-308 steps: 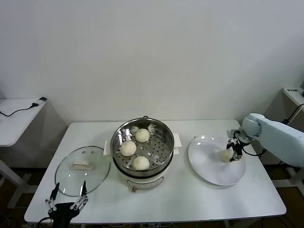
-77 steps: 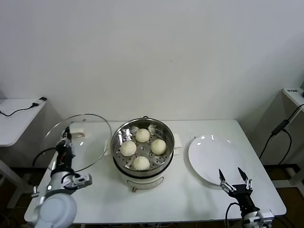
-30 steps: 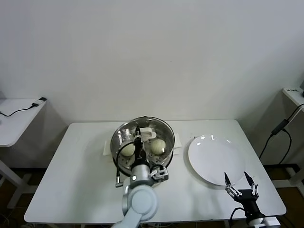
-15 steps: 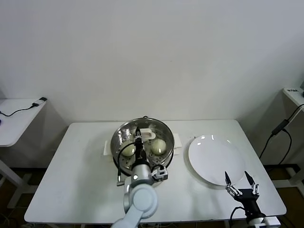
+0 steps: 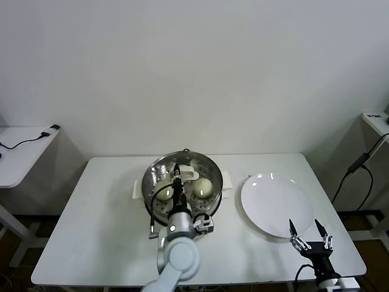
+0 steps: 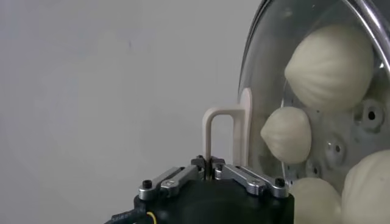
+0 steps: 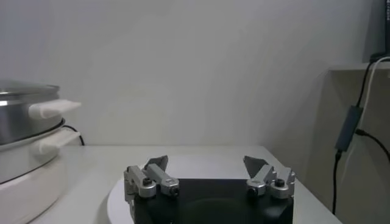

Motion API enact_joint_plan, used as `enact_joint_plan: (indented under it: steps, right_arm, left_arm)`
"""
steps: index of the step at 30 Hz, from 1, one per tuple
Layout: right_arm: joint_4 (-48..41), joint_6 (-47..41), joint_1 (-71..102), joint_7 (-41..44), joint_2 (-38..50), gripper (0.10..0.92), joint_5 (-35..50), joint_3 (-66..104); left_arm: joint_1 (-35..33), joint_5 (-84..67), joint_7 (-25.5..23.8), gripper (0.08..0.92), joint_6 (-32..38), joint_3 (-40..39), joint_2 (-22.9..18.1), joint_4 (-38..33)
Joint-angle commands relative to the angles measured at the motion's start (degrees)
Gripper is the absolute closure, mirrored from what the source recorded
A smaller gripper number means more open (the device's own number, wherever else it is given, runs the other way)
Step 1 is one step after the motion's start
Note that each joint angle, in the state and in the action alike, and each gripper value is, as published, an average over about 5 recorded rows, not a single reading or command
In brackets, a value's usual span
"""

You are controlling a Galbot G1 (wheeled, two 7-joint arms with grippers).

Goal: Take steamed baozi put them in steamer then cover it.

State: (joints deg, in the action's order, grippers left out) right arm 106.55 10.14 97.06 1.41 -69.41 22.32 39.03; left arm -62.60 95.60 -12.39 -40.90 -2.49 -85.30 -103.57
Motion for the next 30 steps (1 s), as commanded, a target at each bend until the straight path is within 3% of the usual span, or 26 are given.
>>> enact_joint_plan:
  steps: [1, 10, 19, 24, 30]
  right_arm:
    - [0.18, -0.12, -0.19, 0.25, -0.09, 0.203, -0.06, -0.34]
    - [0.34, -0.70, -0.41, 0.55, 0.29, 0.203, -0.05, -0.68]
    - [0.14, -2.50, -0.24, -2.15, 1.49, 0.203, 0.90, -1.97]
    - [0.57, -1.85, -0.34, -2.29, 1.94, 0.203, 1.13, -2.86]
    - [0.94, -0.71, -1.30, -1.09, 1.95, 0.203, -0.12, -3.30]
  left_arm:
    - [-0.23, -0.30, 0.08, 0.824, 0.17, 0.04, 0.16, 0.26]
    - [-1.58, -3.00, -0.59, 0.570, -0.19, -0.74, 2.11, -6.13]
    - [-6.58, -11.87, 0.23, 0.310, -0.17, -1.91, 9.40, -19.44]
    - [-13.14, -20.58, 8.38, 0.195, 5.62, 0.84, 13.15, -23.50]
    - [-22.63, -43.97, 23.49, 0.177, 20.03, 11.45, 12.78, -23.92]
